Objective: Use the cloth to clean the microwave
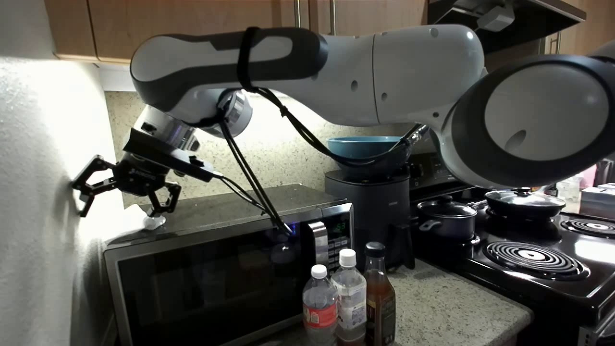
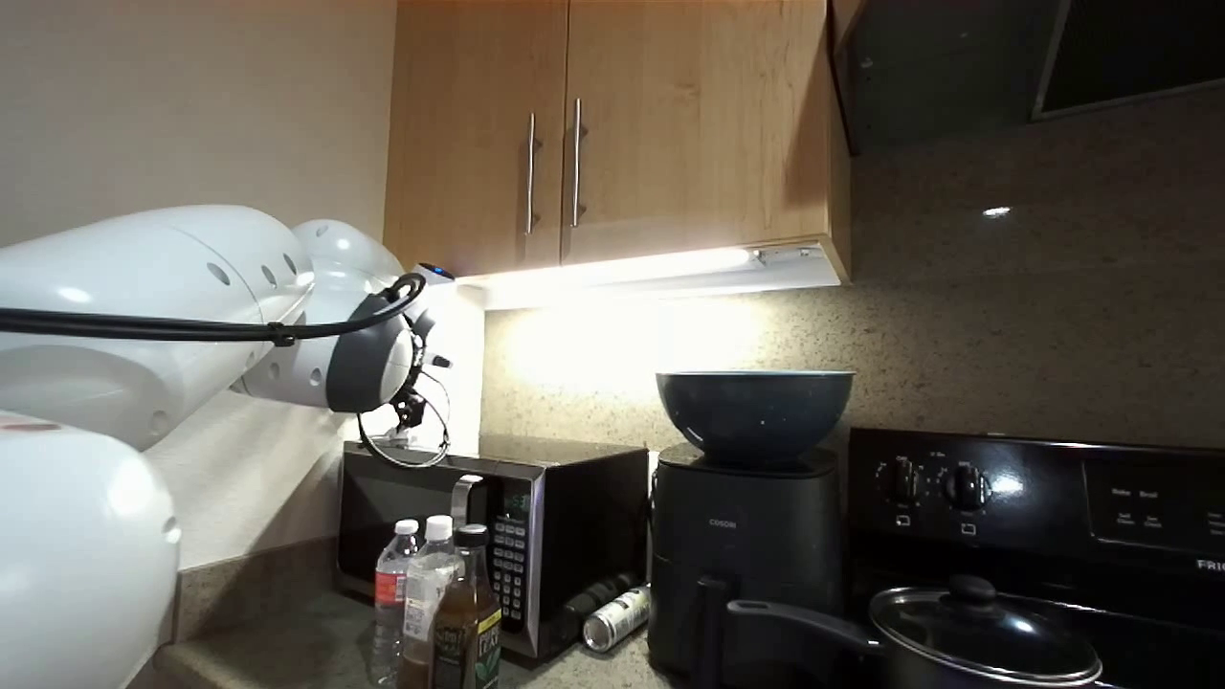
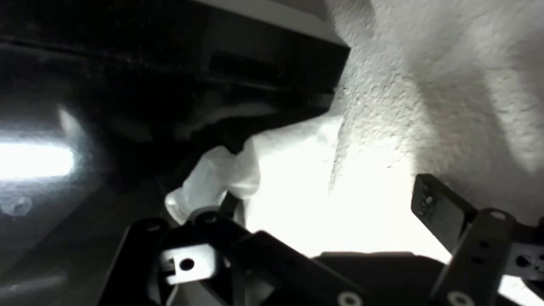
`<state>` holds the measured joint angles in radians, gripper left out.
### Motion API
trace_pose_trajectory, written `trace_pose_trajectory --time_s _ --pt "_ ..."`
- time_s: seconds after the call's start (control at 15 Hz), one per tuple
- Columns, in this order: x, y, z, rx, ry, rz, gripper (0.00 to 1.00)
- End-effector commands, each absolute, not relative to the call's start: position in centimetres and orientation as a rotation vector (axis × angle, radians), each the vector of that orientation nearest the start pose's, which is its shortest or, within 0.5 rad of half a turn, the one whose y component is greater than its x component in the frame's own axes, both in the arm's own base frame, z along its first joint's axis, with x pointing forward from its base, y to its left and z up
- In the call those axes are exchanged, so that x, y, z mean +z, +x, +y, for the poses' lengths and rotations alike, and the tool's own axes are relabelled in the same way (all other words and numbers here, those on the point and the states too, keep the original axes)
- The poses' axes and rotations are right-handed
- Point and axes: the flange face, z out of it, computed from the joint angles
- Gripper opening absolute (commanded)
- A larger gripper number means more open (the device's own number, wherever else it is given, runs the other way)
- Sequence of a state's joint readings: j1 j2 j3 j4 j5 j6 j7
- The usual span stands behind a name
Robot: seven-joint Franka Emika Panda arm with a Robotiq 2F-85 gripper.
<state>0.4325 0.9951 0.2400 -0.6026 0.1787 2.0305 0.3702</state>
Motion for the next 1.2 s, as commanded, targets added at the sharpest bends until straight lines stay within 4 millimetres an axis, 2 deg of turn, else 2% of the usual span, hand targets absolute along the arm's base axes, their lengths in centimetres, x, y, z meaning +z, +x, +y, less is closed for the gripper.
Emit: trace_pose_trajectory --time_s 0.0,0.2,0.6,0.8,0.87,0.93,1.13 --pt "45.2 68.2 43.9 -0.15 -2.637 -0.124 1.0" --pt "43.7 64.9 47.8 -0.036 -2.742 0.019 1.0" --pt "43.1 61.1 50.4 0.144 -2.871 0.402 1.0" --pt "42.6 60.1 50.3 0.051 -3.0 0.621 1.0" --pt "42.6 60.0 50.3 0.01 -3.024 0.647 1.0" --pt "43.9 61.7 47.6 0.054 -2.997 0.59 1.0" --pt "43.8 61.3 48.0 0.003 -3.024 0.627 1.0"
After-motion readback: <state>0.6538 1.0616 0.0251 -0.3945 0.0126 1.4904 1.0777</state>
